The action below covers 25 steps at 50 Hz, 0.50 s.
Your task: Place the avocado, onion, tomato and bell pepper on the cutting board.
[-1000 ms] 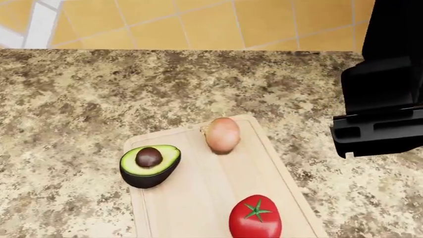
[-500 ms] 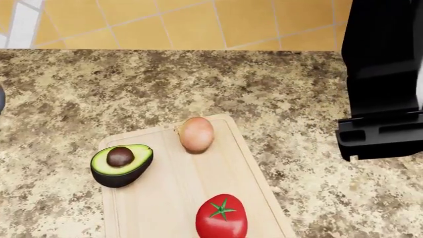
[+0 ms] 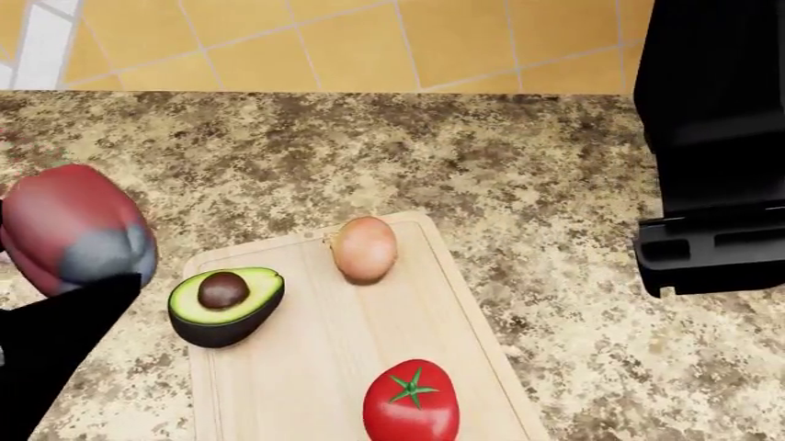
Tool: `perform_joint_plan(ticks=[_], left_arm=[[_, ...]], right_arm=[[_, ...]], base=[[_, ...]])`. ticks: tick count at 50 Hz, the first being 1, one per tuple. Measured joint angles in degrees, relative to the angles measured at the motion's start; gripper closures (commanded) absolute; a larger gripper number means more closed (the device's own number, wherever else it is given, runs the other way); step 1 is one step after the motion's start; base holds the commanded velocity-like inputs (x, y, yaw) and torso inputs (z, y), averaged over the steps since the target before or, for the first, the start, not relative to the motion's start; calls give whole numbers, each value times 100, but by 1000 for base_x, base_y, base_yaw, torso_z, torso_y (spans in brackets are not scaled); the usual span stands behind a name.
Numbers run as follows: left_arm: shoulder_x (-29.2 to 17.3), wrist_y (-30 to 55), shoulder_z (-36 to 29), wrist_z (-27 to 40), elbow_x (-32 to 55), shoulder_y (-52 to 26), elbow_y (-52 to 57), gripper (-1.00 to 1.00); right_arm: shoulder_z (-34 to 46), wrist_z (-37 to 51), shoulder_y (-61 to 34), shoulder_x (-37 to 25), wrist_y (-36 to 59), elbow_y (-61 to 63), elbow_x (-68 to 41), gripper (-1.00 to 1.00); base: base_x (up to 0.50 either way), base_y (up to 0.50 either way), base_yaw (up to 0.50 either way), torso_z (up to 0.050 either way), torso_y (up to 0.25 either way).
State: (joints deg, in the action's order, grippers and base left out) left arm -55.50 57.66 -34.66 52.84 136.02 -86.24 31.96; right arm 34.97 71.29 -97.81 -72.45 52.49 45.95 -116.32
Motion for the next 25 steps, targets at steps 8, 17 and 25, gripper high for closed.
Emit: perform_joint_plan(ticks=[8,17,25], left_arm=[[414,286,-507,49,192,-175,-299,100],[776,637,-937,21,202,-272,-565,100],[1047,945,-1182,-112,-26,-237,-823,100]], right_arm=[[-23,-93,166,-70,-91,41,132,-100],[-32,-125,245,-90,-126,59,194,-100],[-35,-105,219,-82,-92,46,160,-100]], base=[[0,0,0,0,0],[0,0,0,0,0],[0,0,0,0,0]])
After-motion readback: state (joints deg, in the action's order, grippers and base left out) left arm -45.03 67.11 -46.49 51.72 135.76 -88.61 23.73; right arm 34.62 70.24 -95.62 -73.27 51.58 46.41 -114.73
